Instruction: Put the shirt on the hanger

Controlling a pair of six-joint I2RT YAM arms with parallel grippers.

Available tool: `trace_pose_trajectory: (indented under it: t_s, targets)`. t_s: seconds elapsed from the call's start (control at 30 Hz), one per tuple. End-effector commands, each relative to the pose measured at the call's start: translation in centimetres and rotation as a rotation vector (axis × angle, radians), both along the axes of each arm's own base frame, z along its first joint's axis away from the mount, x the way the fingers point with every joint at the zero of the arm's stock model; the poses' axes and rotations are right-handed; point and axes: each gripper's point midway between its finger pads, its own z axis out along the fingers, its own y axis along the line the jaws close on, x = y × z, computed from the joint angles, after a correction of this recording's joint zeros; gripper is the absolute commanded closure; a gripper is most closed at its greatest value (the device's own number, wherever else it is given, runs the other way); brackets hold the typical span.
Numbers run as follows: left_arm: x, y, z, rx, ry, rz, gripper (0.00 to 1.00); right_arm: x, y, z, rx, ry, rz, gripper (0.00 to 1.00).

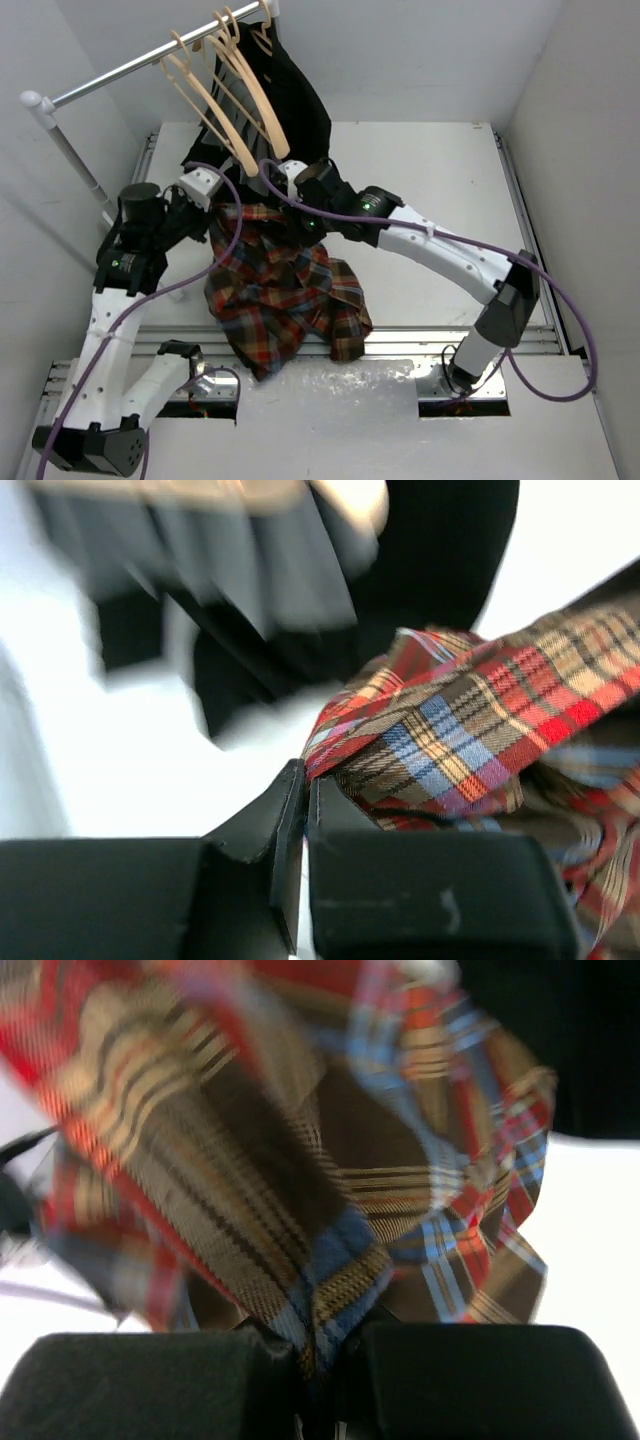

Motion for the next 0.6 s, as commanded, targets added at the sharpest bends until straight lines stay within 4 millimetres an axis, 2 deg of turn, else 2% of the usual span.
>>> trace_pose_trajectory:
  t_s: [0.0, 0.03, 0.07, 0.1, 0.13, 0.17, 0.2, 0.23, 0.27, 0.3, 0.33, 0.37, 0.4, 0.43, 0.47, 0.53, 0.57]
  targets:
    - [2.2, 6.4, 7.0, 0.315, -0.205, 0.158, 1.0, -2.9, -3.4, 5.5, -0.061, -0.184, 0.243, 1.0]
    - [2.3, 6.0, 7.9, 0.318, -0.224, 0.126, 1.0, -2.9, -3.6, 6.0, -0.073, -0.205, 0.264, 1.0]
    - [2.2, 4.4, 9.1, 0.294, -0.253, 0.041, 1.0, -4.6, -2.7, 8.1, -0.048, -0.258, 0.333, 1.0]
    - [1.7, 3.5, 11.5, 0.278, -0.291, -0.006, 1.0, -5.6, -2.7, 8.7, -0.074, -0.289, 0.397, 1.0]
    - [1.7, 2.4, 12.2, 0.26, -0.292, -0.069, 1.0, -6.8, -2.3, 9.6, -0.068, -0.306, 0.443, 1.0]
    - [0.9, 0.2, 13.4, 0.22, -0.318, -0.191, 1.0, -8.7, -1.2, 12.3, -0.004, -0.329, 0.508, 1.0]
    - [-0.5, -0.8, 16.0, 0.22, -0.362, -0.248, 1.0, -9.6, -1.1, 13.4, 0.021, -0.328, 0.53, 1.0]
    - [-1.2, -1.7, 17.1, 0.206, -0.384, -0.299, 1.0, -10.4, -1.5, 14.5, 0.037, -0.322, 0.541, 1.0]
    - [-2.1, -2.8, 18.8, 0.179, -0.424, -0.358, 1.0, -10.6, -1.8, 17.3, 0.089, -0.365, 0.529, 1.0]
    - [-3.5, -3.2, 22.3, 0.161, -0.497, -0.361, 1.0, -10.8, -2.7, 19.2, 0.12, -0.404, 0.504, 1.0]
    - [-4.6, -3.6, 26.7, 0.138, -0.572, -0.36, 1.0, -10.9, -4.6, 24.7, 0.221, -0.547, 0.457, 1.0]
    - [-4.8, -3.6, 27.9, 0.141, -0.59, -0.359, 1.0, -11.2, -5.4, 25.6, 0.238, -0.57, 0.45, 1.0]
    - [-4.8, -3.6, 28.6, 0.142, -0.596, -0.361, 1.0, -10.9, -5.2, 26.0, 0.236, -0.615, 0.463, 1.0]
    - [-4.9, -3.7, 29.0, 0.143, -0.6, -0.367, 1.0, -11.2, -6.2, 28.2, 0.288, -0.684, 0.449, 1.0]
    - [-4.6, -3.9, 29.1, 0.139, -0.593, -0.376, 1.0, -11.2, -6.5, 28.5, 0.291, -0.707, 0.45, 1.0]
    - [-5.2, -4.5, 27.9, 0.125, -0.554, -0.425, 1.0, -10.9, -6.3, 27.1, 0.26, -0.709, 0.453, 1.0]
    - [-4.9, -4.9, 25.6, 0.102, -0.482, -0.455, 1.0, -10.7, -5.7, 24.9, 0.224, -0.665, 0.463, 1.0]
